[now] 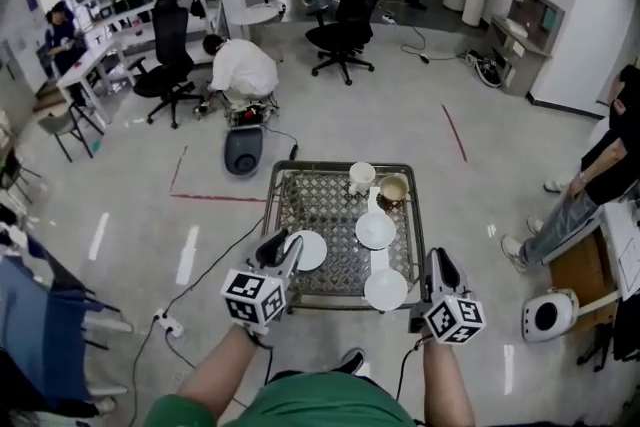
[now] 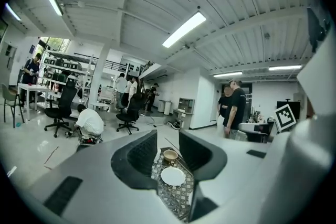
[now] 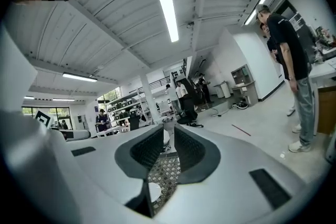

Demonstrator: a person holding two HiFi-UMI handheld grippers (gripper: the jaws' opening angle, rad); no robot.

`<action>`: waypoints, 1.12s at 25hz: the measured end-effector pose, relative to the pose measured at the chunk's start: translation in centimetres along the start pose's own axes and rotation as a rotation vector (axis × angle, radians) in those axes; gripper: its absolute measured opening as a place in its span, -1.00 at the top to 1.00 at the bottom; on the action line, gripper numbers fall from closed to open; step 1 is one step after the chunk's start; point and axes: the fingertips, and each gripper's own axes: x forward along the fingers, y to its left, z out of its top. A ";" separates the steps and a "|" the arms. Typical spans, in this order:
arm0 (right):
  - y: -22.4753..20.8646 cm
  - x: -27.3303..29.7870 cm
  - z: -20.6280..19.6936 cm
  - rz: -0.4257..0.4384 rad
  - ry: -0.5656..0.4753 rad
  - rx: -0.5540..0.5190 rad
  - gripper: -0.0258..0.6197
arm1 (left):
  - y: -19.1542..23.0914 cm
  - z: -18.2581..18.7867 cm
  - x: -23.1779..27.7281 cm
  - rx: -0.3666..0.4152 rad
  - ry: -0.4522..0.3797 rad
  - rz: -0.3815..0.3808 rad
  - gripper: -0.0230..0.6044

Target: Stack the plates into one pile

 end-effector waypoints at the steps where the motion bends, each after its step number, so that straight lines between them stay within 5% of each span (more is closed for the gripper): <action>1: -0.4 0.8 0.0 0.017 0.006 0.001 0.67 | 0.3 -0.2 0.4 -0.002 0.001 0.021 0.48; 14: -3.8 6.7 0.2 0.091 0.052 0.028 0.67 | 4.2 -4.5 4.7 -0.059 0.128 0.150 0.48; 21: -4.6 9.4 -1.1 0.033 0.093 0.023 0.68 | 10.4 -13.5 7.9 -0.136 0.331 0.144 0.48; 28: -4.3 13.1 -2.8 -0.033 0.141 -0.002 0.68 | 17.8 -26.0 9.7 -0.438 0.560 0.110 0.48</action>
